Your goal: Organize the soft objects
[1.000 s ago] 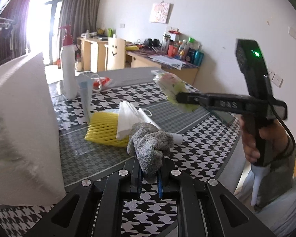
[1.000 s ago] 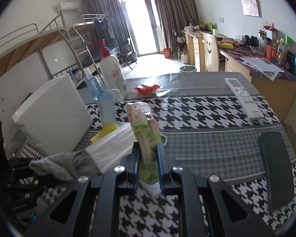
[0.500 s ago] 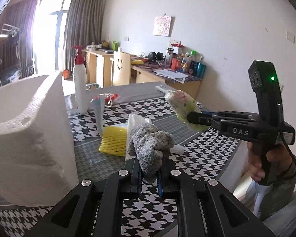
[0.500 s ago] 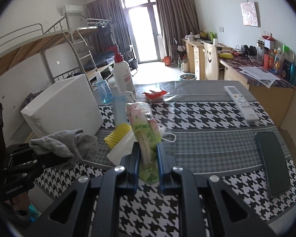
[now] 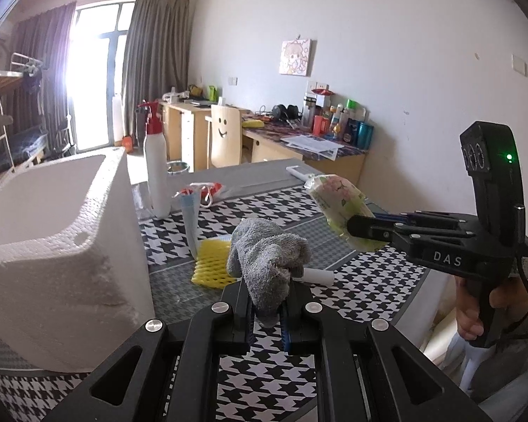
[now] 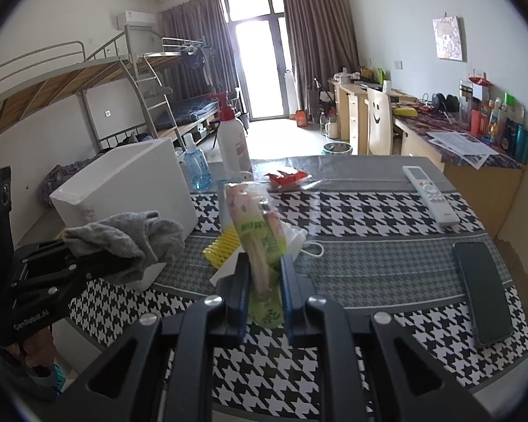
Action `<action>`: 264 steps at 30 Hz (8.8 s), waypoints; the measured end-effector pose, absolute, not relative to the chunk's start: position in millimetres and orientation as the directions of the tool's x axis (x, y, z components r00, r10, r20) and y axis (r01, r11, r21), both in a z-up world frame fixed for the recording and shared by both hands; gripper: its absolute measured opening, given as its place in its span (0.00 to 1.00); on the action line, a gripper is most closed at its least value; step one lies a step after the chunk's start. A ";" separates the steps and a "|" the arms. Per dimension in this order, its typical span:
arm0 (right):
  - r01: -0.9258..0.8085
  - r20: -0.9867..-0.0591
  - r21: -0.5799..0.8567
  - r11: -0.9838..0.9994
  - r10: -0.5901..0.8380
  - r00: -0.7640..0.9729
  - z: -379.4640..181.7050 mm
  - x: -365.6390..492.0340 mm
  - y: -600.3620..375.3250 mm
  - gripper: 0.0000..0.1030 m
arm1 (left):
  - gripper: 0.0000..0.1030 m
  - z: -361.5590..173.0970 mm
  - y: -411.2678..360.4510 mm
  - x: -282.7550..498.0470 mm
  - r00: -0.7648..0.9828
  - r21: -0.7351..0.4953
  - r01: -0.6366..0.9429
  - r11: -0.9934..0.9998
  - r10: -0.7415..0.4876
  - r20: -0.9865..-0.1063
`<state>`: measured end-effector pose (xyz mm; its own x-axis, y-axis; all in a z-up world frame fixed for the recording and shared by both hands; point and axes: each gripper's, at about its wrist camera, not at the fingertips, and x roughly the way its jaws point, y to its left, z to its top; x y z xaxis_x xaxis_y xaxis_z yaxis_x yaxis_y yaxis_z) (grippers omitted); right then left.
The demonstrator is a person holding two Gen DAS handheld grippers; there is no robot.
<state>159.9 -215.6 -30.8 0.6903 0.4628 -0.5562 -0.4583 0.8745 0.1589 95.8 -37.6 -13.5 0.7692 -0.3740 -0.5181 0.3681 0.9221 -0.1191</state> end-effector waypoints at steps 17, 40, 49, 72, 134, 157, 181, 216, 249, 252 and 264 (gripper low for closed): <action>-0.503 -0.504 0.128 0.855 0.493 0.709 -5.2 146.9 -195.8 0.19 | 0.12 11.3 -19.6 82.4 0.827 -0.077 0.332 0.940 -0.329 -0.456; -0.584 -0.442 0.096 0.806 0.560 0.700 28.5 148.7 -154.5 0.19 | 0.12 46.5 22.1 80.0 0.905 -0.061 0.217 0.974 -0.224 -0.361; -0.622 -0.427 0.096 0.777 0.597 0.679 35.3 150.7 -138.8 0.19 | 0.12 51.9 38.6 78.0 0.930 -0.056 0.136 0.989 -0.147 -0.336; -0.704 -0.410 0.087 0.705 0.669 0.620 41.4 154.0 -106.3 0.19 | 0.12 54.9 76.7 62.6 0.948 -0.048 -0.015 0.999 -0.002 -0.318; -0.769 -0.442 0.078 0.635 0.714 0.544 36.6 179.0 -23.2 0.82 | 0.12 43.6 143.7 57.0 0.933 -0.066 -0.144 0.987 0.114 -0.342; -0.748 -0.395 0.073 0.660 0.708 0.586 43.7 176.0 -44.1 0.99 | 0.12 45.1 135.8 65.5 0.933 -0.046 -0.128 0.991 0.105 -0.343; -0.686 -0.386 0.073 0.724 0.655 0.650 36.8 178.9 -84.6 0.99 | 0.12 47.1 106.4 94.4 0.933 -0.034 -0.053 0.998 0.038 -0.359; -0.629 -0.378 0.084 0.773 0.609 0.698 34.1 175.8 -128.8 0.99 | 0.99 52.9 81.4 107.2 0.933 0.003 -0.079 0.997 0.075 -0.352; -0.590 -0.311 0.071 0.804 0.580 0.753 48.2 130.2 -162.2 0.99 | 0.99 73.3 50.4 56.3 0.962 0.026 -0.053 0.998 0.058 -0.266; -0.586 -0.306 0.070 0.807 0.577 0.757 47.0 128.7 -165.7 0.99 | 0.99 74.1 48.5 52.1 0.964 0.030 -0.050 0.998 0.056 -0.260; -0.565 -0.305 0.059 0.823 0.554 0.775 38.2 121.5 -179.3 0.99 | 0.99 67.4 35.7 47.5 0.966 0.026 -0.010 1.000 0.017 -0.258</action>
<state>121.5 -179.3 38.2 0.7749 0.5536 -0.3050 -0.5647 0.8232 0.0594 47.5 35.7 67.4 0.9659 0.0166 -0.2583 -0.0102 0.9996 0.0262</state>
